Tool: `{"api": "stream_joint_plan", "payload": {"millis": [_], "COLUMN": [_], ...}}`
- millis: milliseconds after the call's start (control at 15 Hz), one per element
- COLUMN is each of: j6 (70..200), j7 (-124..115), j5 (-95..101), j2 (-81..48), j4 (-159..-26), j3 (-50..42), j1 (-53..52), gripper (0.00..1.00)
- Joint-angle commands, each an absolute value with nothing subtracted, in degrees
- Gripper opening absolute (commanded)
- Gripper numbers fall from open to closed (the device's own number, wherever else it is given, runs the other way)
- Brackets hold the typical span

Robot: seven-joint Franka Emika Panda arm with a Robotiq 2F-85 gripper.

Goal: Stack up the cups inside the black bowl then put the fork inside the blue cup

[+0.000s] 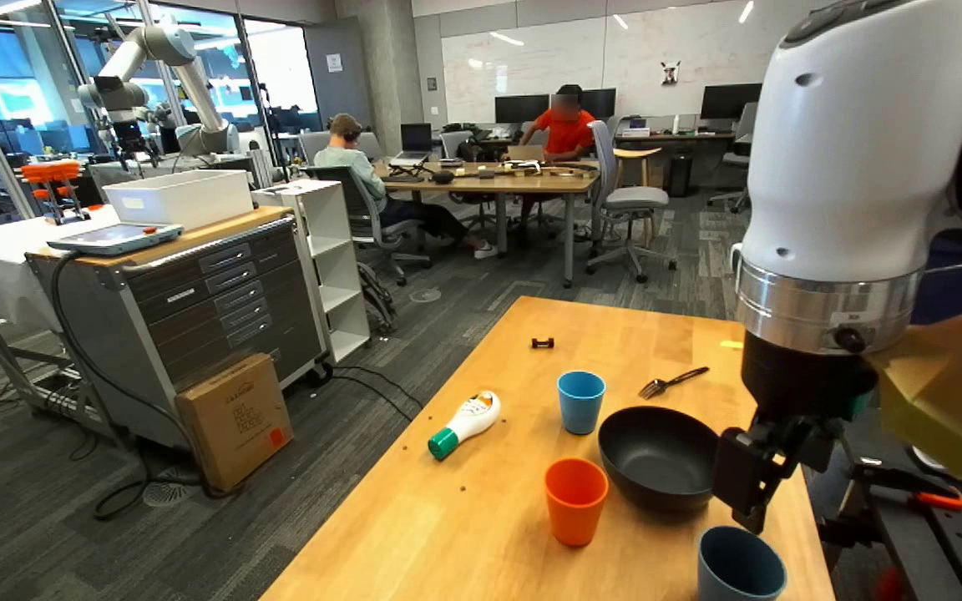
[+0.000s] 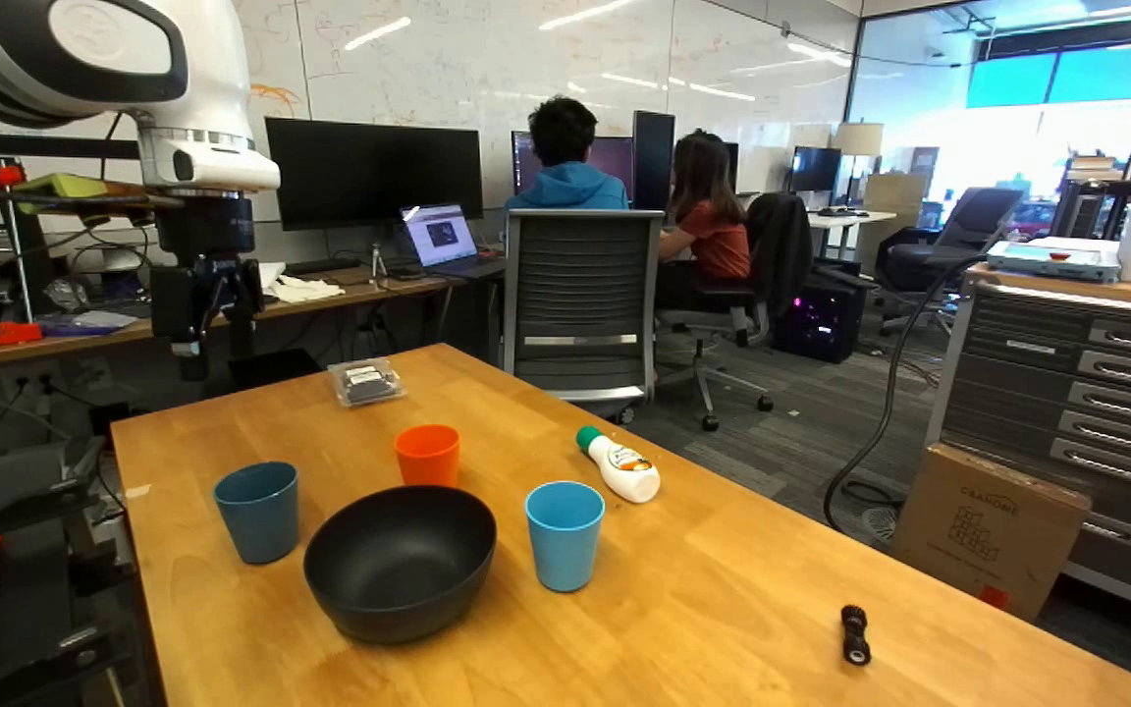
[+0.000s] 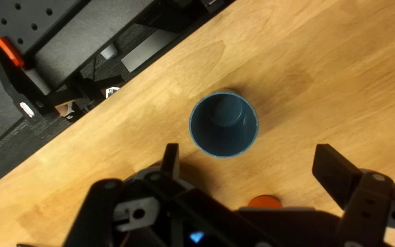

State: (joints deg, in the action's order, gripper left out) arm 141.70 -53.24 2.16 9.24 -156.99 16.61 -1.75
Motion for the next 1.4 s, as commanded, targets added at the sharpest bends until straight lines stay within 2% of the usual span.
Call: {"api": "stream_joint_plan", "payload": {"millis": [0, 667, 1333], "j6": [144.2, 147.6, 147.3], "j7": [-56.2, -62.6, -62.6], "j5": [5.0, 12.3, 11.4], "j2": [4.9, -6.2, -15.9], "j4": [-155.7, -150.9, -144.2], "j3": [15.4, 11.4, 5.1], "j1": [-2.8, -5.9, -11.3], "gripper": [1.0, 1.0, 1.0]}}
